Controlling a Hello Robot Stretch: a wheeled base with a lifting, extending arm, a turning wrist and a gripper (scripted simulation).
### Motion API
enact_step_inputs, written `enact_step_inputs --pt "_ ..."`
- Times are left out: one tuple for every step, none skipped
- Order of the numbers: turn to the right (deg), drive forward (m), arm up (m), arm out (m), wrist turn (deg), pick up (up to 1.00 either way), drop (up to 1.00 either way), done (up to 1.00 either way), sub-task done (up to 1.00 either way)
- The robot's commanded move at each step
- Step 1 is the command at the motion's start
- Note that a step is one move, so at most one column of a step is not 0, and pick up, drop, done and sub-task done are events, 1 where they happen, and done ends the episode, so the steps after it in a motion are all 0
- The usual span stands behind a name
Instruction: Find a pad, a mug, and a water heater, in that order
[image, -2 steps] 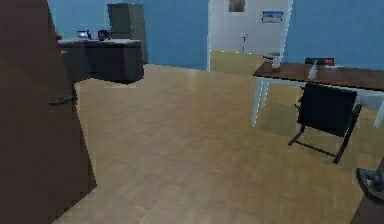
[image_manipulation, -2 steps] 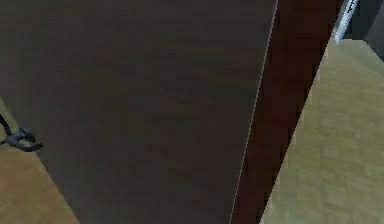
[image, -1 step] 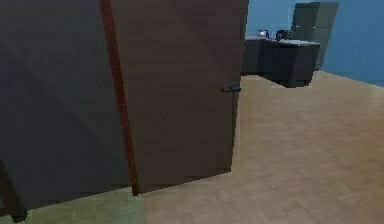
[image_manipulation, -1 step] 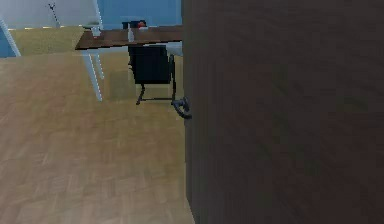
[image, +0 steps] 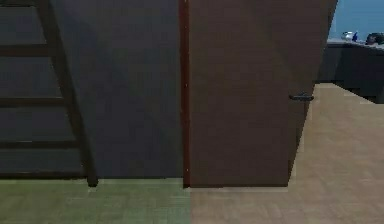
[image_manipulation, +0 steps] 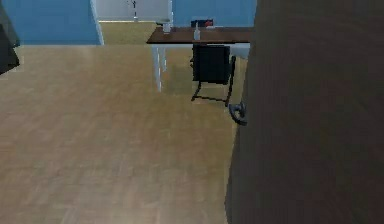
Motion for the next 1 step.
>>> enact_step_inputs --pt "0.0 0.25 0.00 0.00 0.0 0.00 0.00 0.00 0.00"
